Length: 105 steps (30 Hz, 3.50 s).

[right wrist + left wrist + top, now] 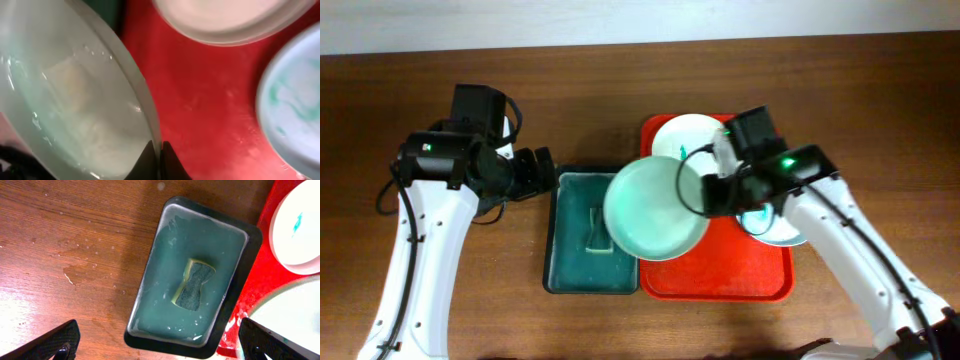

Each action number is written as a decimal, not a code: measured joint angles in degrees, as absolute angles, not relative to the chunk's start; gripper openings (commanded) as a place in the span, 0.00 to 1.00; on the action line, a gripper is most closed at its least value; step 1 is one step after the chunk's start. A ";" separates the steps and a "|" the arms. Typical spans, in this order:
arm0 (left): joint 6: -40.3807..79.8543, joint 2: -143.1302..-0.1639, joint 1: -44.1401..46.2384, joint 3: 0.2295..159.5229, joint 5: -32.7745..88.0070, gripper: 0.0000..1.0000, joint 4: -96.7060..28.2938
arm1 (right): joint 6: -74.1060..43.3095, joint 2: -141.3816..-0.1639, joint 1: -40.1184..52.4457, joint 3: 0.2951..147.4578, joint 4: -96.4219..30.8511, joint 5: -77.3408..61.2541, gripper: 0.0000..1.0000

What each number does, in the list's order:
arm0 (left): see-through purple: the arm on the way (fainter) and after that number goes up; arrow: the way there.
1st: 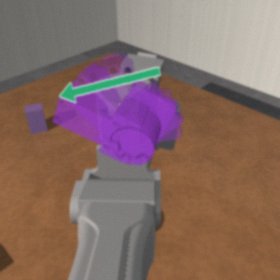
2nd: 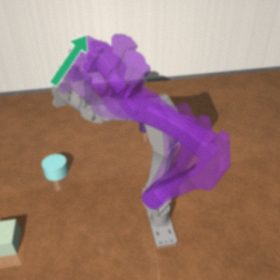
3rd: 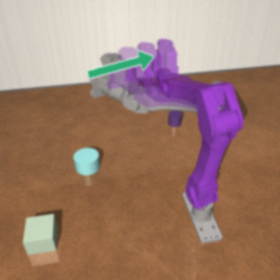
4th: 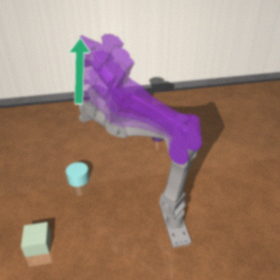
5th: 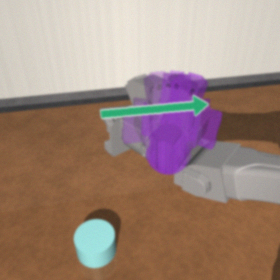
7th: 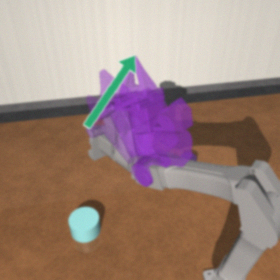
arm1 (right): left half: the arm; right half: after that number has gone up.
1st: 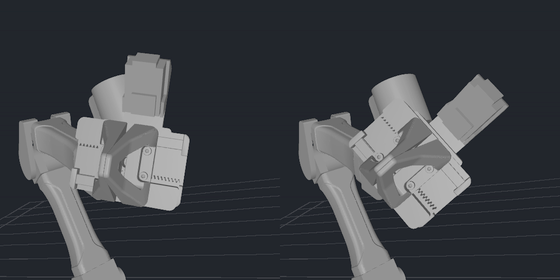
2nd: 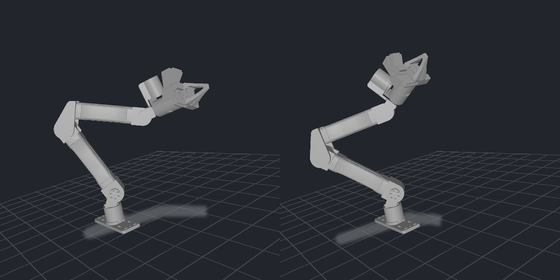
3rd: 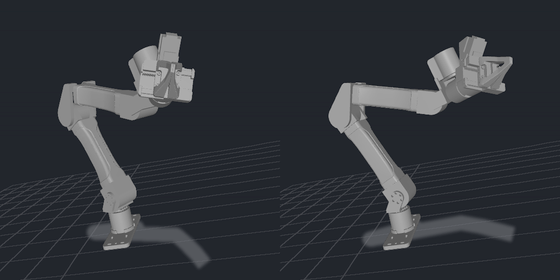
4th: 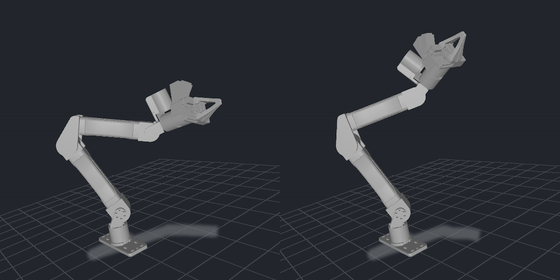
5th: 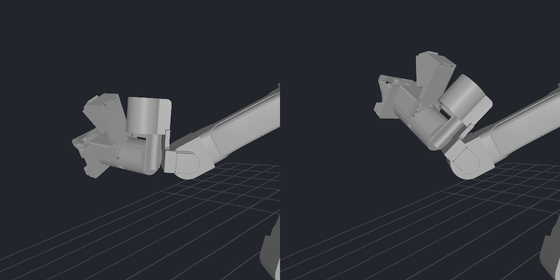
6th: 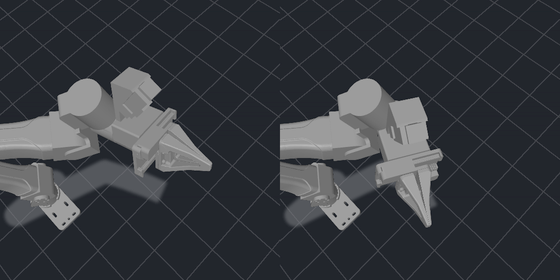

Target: Clean dirty plates on tray and stack at the side

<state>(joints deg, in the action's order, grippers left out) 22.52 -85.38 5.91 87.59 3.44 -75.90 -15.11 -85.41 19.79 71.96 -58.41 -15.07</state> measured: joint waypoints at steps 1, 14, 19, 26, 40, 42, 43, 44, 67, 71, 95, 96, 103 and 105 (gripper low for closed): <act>22.52 -85.38 5.91 87.59 3.44 1.00 -75.90 | -15.92 -85.49 23.07 71.96 -56.07 -14.81 0.04; 22.52 -85.38 5.91 87.59 3.44 0.99 -75.90 | -22.28 -89.10 39.05 73.12 -47.48 13.19 0.04; 22.52 -85.38 5.91 87.59 3.44 1.00 -75.88 | -22.31 -89.10 49.32 73.87 -47.51 28.88 0.04; 22.52 -85.38 5.91 87.59 3.44 0.99 -75.90 | -22.26 -89.10 59.31 73.89 -47.48 52.23 0.04; 22.52 -85.38 5.91 87.59 3.44 0.99 -75.90 | -22.31 -89.10 63.44 73.89 -47.51 59.27 0.04; 22.52 -85.38 5.91 87.59 3.44 0.99 -75.90 | -22.26 -89.10 63.44 73.89 -47.51 59.40 0.04; 22.52 -85.38 5.91 87.59 3.44 0.99 -75.90 | -22.28 -89.10 63.44 73.89 -47.51 59.51 0.04; 22.52 -85.38 5.91 87.59 3.44 0.99 -75.90 | -22.24 -89.10 63.44 73.89 -47.53 59.53 0.04; 22.52 -85.38 5.91 87.59 3.44 0.99 -75.90 | -22.26 -89.10 63.44 73.89 -47.53 59.55 0.04; 22.52 -85.38 5.91 87.59 3.44 0.99 -75.90 | -22.26 -89.10 63.44 73.89 -47.70 59.55 0.04; 22.52 -85.38 5.91 87.59 3.44 0.99 -75.90 | -19.07 -89.10 66.65 73.93 -45.47 64.90 0.04; 22.52 -85.38 5.91 87.59 3.44 0.99 -75.90 | -21.17 -89.10 66.43 73.95 -46.50 64.42 0.04; 22.52 -85.38 5.91 87.59 3.44 1.00 -75.90 | -36.84 -88.84 48.71 74.30 -49.23 29.17 0.04; 22.52 -85.38 5.91 87.59 3.44 0.99 -75.94 | -35.57 -87.57 40.71 74.65 -49.50 16.49 0.04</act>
